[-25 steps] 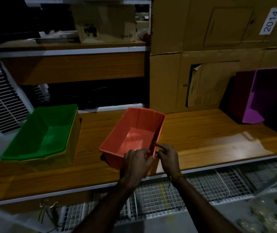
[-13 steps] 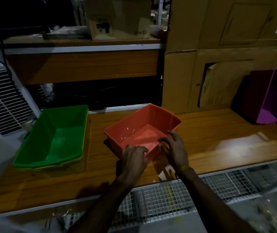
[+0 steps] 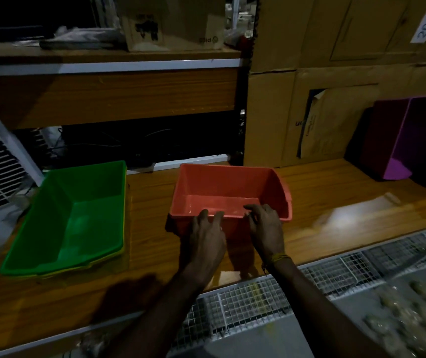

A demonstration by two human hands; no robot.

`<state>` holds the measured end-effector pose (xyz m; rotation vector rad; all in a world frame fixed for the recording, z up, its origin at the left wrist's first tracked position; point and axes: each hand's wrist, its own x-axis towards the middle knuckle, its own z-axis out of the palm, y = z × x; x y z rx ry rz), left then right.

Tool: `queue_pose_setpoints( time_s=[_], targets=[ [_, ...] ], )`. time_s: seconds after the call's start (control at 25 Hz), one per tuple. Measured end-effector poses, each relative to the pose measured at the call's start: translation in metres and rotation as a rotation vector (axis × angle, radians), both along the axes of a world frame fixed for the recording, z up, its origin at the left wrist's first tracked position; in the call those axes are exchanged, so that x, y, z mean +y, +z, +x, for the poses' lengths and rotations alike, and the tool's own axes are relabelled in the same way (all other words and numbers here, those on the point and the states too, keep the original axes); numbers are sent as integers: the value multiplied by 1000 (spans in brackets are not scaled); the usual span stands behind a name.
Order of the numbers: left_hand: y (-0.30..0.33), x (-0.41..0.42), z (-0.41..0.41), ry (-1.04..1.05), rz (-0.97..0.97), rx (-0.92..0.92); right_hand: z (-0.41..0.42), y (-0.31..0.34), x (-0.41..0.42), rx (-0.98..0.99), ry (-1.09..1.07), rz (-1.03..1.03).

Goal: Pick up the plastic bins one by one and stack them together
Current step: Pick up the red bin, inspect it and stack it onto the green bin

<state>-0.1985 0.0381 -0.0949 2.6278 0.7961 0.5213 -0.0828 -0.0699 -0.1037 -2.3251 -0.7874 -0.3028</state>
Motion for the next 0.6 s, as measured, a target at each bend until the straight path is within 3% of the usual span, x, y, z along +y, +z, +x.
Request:
queue_pose_setpoints(
  time_s=[0.16,0.28,0.44,0.6],
  targets=[
    [1,-32,18,-113,-12,120,-5,12,-4,168,8,306],
    [-3,-47,31,-244,11,66,0,22,-12,244,6,402],
    [-4,-43,37,-153,-210,25,24,21,-29,272,-64,383],
    [-12,-20,40,-135,-223,-88,56,16,-38,229,-90,261]
  ],
)
